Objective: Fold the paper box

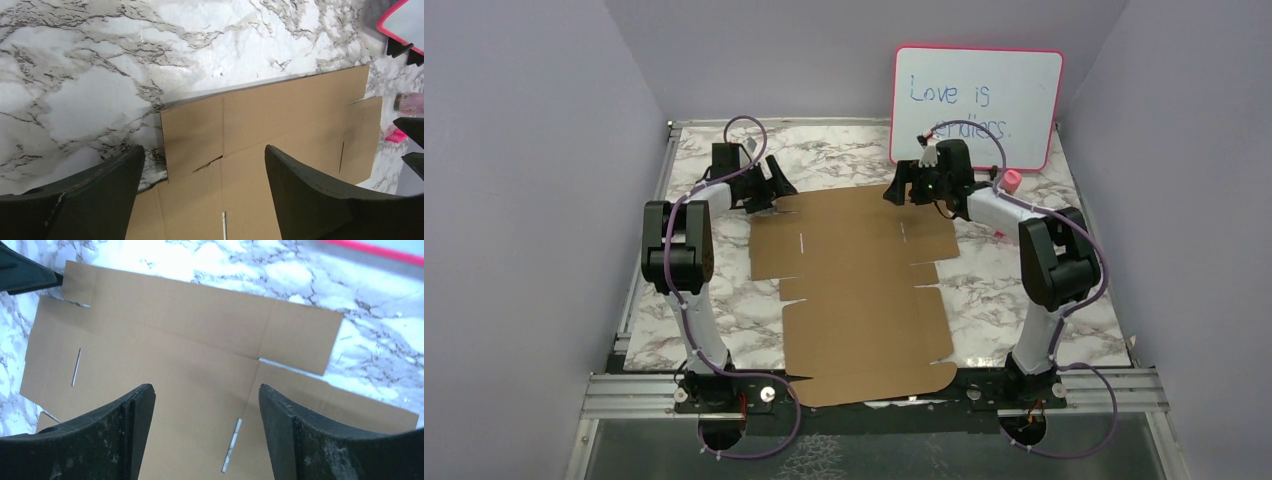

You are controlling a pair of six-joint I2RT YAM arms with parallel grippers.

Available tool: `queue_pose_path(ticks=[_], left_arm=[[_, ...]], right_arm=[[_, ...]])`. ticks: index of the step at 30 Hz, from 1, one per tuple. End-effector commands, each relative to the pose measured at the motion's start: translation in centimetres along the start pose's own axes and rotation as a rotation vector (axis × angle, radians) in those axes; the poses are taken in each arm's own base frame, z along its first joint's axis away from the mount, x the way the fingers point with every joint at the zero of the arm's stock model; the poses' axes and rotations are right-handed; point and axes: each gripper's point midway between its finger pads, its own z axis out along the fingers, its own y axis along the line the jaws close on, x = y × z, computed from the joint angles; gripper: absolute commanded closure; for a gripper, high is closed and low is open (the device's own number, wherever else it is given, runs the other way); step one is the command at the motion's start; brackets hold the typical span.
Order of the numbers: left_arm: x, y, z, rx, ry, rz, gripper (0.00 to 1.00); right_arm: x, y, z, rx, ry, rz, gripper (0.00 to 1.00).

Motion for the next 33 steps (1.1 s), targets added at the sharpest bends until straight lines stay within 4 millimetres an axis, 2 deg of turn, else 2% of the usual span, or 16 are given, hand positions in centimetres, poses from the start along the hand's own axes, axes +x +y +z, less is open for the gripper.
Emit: queue_pose_path(ticks=[1,11,16,18,20,22,33], left_arm=[[-0.7,0.5,1.1,-0.011,-0.012,0.013,0.12],[-0.4,0.5,1.9,0.021,-0.007,-0.005,0.25],[-0.6,0.3,1.8,0.028,-0.014,-0.004,0.40],[0.0,-1.1,2.1,0.043,-0.003,0.014,0.47],[-0.1,-1.7,1.9,0.047,-0.008,0.019,0.56],[-0.3,-2.2,1.7,0.046,-0.017,0.024,0.60],[-0.9,-4.5,0.3,-0.065,-0.044,0.140,0.61]], right_arm=[[-1.3,-0.1,1.5,-0.038,-0.040,-0.031,0.20],[0.1,1.5,4.6,-0.196,-0.013,0.043,0.23],[1.9,1.1,5.5,-0.200,0.025,0.077,0.25],[2.7,0.8,5.7,-0.193,0.037,0.087,0.25],[3.3,0.7,5.8,-0.190,0.042,0.095,0.25],[3.9,0.5,5.8,-0.186,0.049,0.103,0.25],[6.2,0.8,6.4,-0.184,0.090,0.125,0.26]])
